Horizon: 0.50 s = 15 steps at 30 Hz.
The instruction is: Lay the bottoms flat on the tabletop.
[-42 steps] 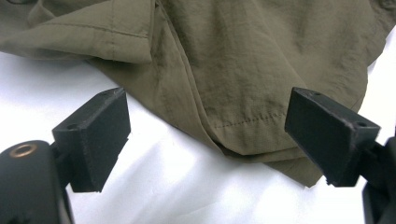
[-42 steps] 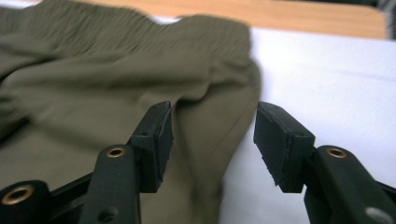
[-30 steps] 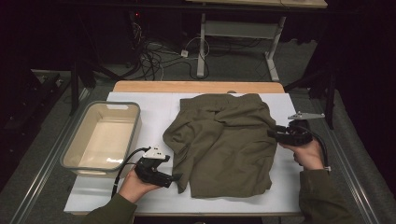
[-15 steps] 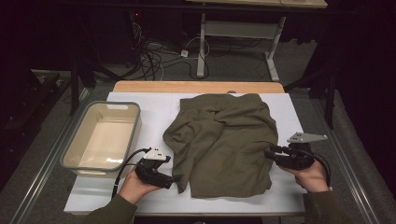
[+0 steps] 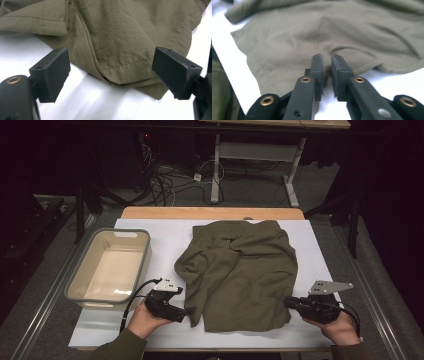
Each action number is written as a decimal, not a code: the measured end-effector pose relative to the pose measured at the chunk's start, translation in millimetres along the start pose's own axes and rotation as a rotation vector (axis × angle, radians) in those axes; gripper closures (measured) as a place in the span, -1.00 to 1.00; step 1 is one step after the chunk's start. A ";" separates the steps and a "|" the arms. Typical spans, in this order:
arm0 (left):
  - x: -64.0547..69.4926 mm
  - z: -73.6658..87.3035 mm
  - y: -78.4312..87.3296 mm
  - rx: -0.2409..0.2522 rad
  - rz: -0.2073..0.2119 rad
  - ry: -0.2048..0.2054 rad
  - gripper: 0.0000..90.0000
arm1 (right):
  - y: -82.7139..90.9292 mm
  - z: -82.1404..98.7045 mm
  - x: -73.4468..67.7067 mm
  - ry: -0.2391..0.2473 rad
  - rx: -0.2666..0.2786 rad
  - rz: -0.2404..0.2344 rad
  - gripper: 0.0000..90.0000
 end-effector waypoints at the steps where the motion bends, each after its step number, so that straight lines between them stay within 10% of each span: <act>1: 0.2 -0.1 0.2 -0.002 -0.001 -0.001 -0.68 | -4.3 1.5 0.1 0.002 -0.014 -0.002 0.88; 15: 0.6 0.4 -0.3 -0.003 -0.001 0.000 -0.68 | -37.9 7.0 12.5 0.032 -0.108 0.065 0.82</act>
Point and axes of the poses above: each handheld gripper's, and its own axes: y roughly backward along the jaws, z roughly out of its underside, x roughly to its right, the point moved 4 cm from there along -y, roughly forward along the jaws, and after that the axes turned 2 degrees about -z, right-handed, at the moved point
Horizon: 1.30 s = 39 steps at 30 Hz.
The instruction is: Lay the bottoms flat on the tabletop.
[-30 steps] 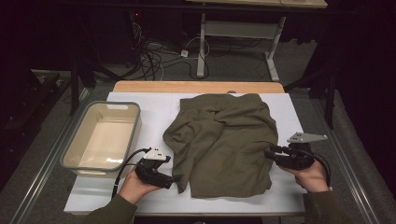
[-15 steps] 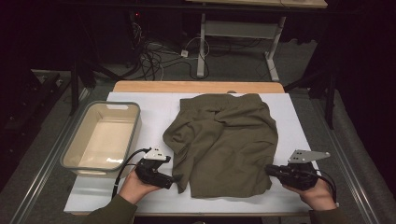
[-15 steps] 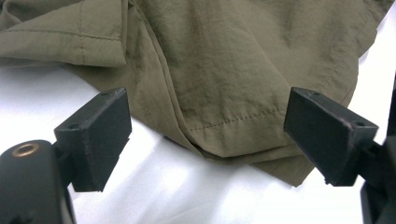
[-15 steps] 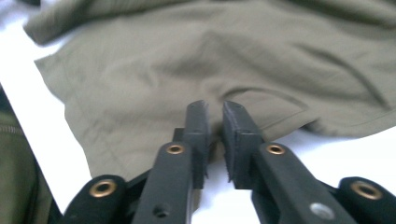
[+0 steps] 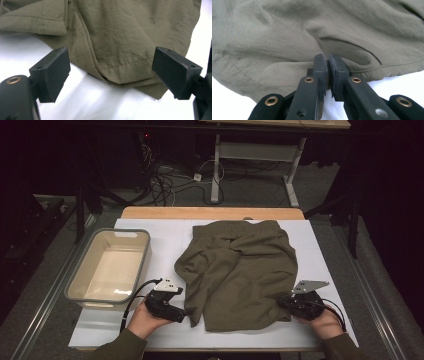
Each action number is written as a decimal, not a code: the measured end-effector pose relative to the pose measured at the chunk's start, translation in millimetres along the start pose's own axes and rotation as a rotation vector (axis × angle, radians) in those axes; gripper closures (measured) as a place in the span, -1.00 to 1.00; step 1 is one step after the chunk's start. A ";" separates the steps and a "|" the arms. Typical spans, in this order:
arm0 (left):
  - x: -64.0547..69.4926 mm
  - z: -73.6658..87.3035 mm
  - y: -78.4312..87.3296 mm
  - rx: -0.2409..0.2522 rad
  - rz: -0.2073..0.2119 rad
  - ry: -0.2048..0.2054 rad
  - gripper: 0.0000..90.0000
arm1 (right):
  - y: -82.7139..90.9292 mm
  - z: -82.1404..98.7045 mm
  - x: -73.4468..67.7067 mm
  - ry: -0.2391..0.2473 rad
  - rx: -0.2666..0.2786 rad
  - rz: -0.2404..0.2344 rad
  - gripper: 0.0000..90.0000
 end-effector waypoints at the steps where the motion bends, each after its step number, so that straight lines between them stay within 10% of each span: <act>1: 0.4 -0.1 0.0 0.000 0.000 0.000 -0.68 | 2.2 -2.0 -1.4 -0.005 0.013 -0.014 0.78; 7: 3.2 -0.7 -0.5 -0.001 0.003 -0.007 -0.68 | 11.8 -21.0 -29.3 0.055 0.096 -0.143 0.69; 18: 4.9 0.1 -0.2 -0.006 0.003 -0.011 -0.68 | -9.5 -33.2 -87.0 0.217 0.058 -0.324 0.45; 31: 5.6 1.1 -0.7 -0.011 0.006 -0.011 -0.68 | -36.3 -23.5 -102.5 0.378 -0.027 -0.297 0.07; 39: 3.0 1.5 0.6 -0.007 -0.001 -0.003 -0.68 | -40.1 -28.8 -90.4 0.347 -0.016 -0.297 0.75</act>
Point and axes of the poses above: each handheld gripper's, and its own axes: y roughly backward along the jaws, z roughly out of its underside, x roughly to its right, the point moved 4 cm from there along -y, roughly forward along the jaws, and after that the axes turned 2 degrees about -z, right-handed, at the moved point
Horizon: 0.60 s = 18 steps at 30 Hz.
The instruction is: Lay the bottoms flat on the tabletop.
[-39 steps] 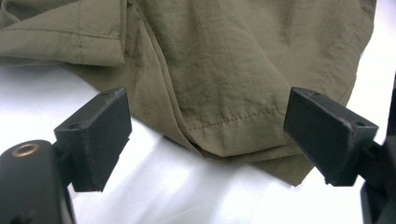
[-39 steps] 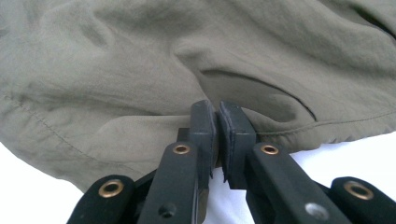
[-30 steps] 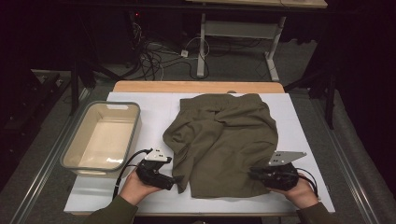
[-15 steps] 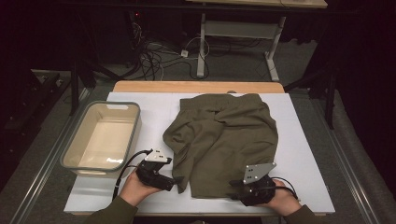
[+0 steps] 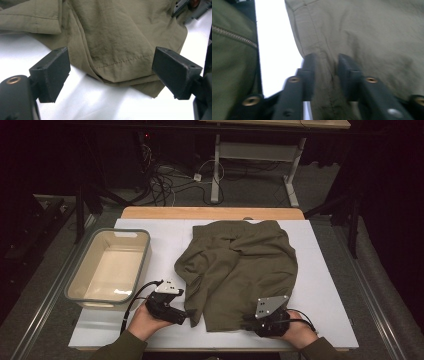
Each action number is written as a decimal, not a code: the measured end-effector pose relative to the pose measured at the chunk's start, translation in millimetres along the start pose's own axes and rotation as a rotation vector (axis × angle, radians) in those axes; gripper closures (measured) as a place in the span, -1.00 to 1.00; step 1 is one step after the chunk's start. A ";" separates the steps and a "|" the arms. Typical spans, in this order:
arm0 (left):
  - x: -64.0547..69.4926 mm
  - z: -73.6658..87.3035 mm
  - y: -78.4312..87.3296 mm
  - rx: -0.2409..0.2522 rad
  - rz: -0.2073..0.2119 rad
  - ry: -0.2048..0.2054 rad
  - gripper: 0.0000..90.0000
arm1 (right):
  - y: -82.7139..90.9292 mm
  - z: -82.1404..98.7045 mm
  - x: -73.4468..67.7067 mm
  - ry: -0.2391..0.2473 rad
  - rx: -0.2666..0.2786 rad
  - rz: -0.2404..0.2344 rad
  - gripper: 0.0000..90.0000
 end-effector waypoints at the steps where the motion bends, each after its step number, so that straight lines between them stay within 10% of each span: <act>1: -1.0 0.2 0.5 0.001 -0.002 -0.001 -0.68 | -0.5 -0.4 1.9 -0.006 0.002 -0.003 0.82; 18: -12.5 2.0 6.7 0.028 -0.037 0.037 -0.68 | 18.8 3.6 -8.3 -0.026 0.030 -0.084 0.98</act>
Point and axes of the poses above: each handheld gripper's, and its own axes: y roughly backward along the jaws, z roughly out of its underside, x roughly to its right, the point moved 4 cm from there along -y, roughly forward along the jaws, and after that the axes turned 2 degrees about -z, right-handed, at the moved point
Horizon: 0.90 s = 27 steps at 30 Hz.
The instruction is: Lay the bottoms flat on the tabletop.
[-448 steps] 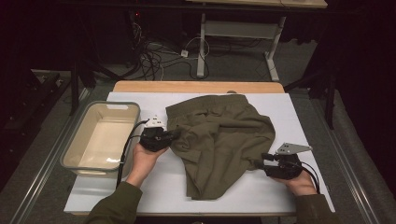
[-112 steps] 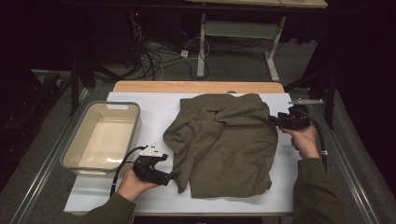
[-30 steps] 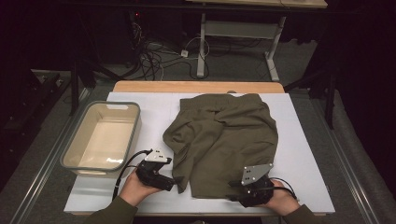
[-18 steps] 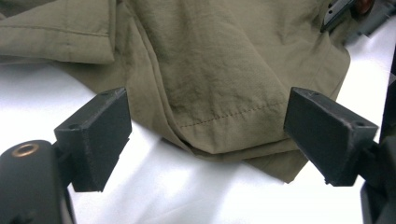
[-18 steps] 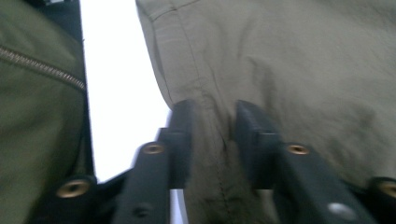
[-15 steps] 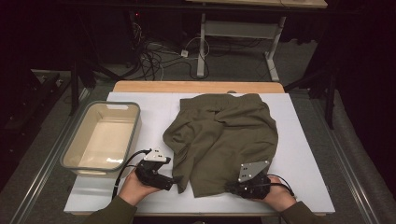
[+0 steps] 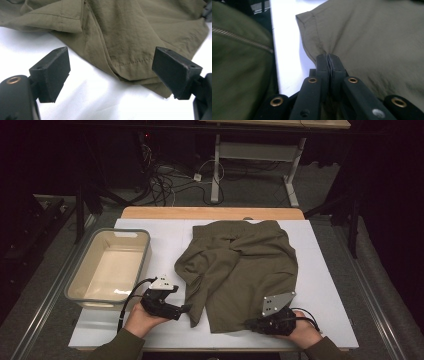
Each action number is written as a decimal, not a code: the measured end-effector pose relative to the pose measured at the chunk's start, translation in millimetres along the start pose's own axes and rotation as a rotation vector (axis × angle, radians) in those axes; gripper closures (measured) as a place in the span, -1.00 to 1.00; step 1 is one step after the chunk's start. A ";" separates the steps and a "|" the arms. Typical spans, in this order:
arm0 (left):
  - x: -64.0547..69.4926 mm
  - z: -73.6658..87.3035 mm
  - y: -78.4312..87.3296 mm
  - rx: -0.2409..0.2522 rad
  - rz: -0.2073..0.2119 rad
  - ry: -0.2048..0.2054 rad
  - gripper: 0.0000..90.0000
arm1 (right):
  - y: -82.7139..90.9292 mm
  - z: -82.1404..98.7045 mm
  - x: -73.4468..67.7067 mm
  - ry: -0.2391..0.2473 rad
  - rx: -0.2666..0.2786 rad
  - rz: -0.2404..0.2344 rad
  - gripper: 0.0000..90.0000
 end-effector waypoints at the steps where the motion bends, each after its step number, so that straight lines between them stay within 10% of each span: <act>1: -0.4 0.2 0.3 0.002 -0.001 0.004 -0.68 | 3.3 4.1 -6.9 0.003 -0.008 -0.011 0.98; 19: 0.2 0.2 1.8 0.009 0.000 0.011 -0.68 | 0.7 22.5 -64.7 0.052 -0.117 -0.262 0.88; 27: -0.5 0.1 2.4 0.012 0.000 0.011 -0.68 | 21.8 6.1 -30.0 -0.023 0.017 -0.138 0.12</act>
Point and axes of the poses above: each handheld gripper's, and its own axes: y roughly backward along the jaws, z roughly out of its underside, x roughly to its right, the point moved 4 cm from there along -y, roughly forward along the jaws, and after that the axes turned 2 degrees about -z, right-handed, at the moved point
